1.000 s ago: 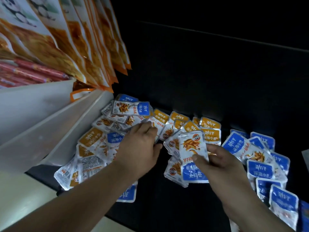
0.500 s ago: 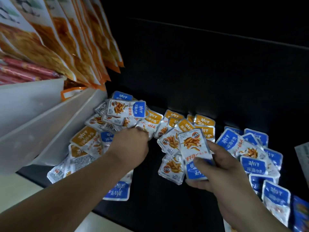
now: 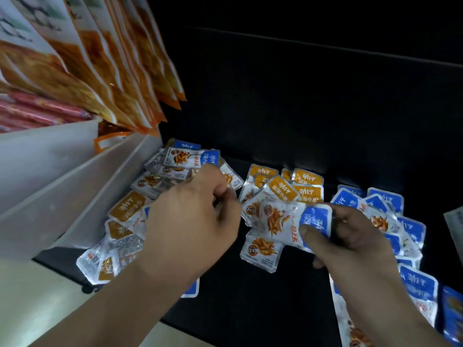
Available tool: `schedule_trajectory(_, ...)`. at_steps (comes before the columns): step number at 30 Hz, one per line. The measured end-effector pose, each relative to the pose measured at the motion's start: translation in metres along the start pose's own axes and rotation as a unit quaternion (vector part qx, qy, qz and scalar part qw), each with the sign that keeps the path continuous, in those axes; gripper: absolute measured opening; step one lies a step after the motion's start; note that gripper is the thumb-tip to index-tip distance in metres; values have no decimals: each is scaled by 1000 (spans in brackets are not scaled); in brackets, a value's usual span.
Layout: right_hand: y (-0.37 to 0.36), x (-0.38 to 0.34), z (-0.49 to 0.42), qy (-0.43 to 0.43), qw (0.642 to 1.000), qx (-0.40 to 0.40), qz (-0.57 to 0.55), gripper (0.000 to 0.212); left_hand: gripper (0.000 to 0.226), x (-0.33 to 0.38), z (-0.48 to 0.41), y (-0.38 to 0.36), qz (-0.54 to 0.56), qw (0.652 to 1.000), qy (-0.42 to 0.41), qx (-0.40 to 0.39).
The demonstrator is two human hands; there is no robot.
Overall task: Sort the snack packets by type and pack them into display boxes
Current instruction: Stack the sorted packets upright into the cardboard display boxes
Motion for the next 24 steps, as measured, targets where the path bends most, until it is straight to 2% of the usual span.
schedule_trajectory(4, 10, 3, 2, -4, 1000, -17, 8, 6, 27, 11, 1, -22, -63, 995, -6, -74)
schedule_trajectory(6, 16, 8, 3, -18, 1000, -18, 12, 11, 17, 23, -3, -34, -64, 992, 14, -106)
schedule_trajectory(7, 18, 11, 3, -25, 999, -16, 11, 15, 18, 31, -6, -38, -32, 991, 35, -124)
schedule_trajectory(9, 25, 18, 4, -45, 999, -23, 18, 16, 48, 44, -5, -45, 81, 978, 99, -168)
schedule_trajectory(11, 31, 28, 4, -75, 997, -28, 19, 13, 62, 49, 7, -51, 149, 961, 126, -195)
schedule_trajectory(12, 34, 33, 3, -83, 996, -29, 23, 11, 59, 47, 17, -54, 146, 961, 113, -204)
schedule_trajectory(16, 42, 44, 4, -86, 996, -12, 34, 20, 21, 29, 55, -71, 56, 981, 2, -187)
schedule_trajectory(21, 55, 43, 4, -78, 996, -1, 33, 16, 25, 38, 74, -91, 3, 969, -126, -214)
schedule_trajectory(23, 63, 42, 6, -78, 997, 10, 17, 15, 28, 48, 77, -94, 37, 977, -69, -198)
schedule_trajectory(24, 68, 42, 7, -79, 997, 13, 14, 14, 28, 55, 78, -92, 94, 977, 10, -191)
Point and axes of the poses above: each hand's wrist, its own z-axis away from the middle knuckle, its own y-axis out of the back of the hand, x = y × z, the point moved 2 cm from there along -z, towards the middle knuckle, and after that the axes turned 1 degree about -z, right-handed, at the moved point
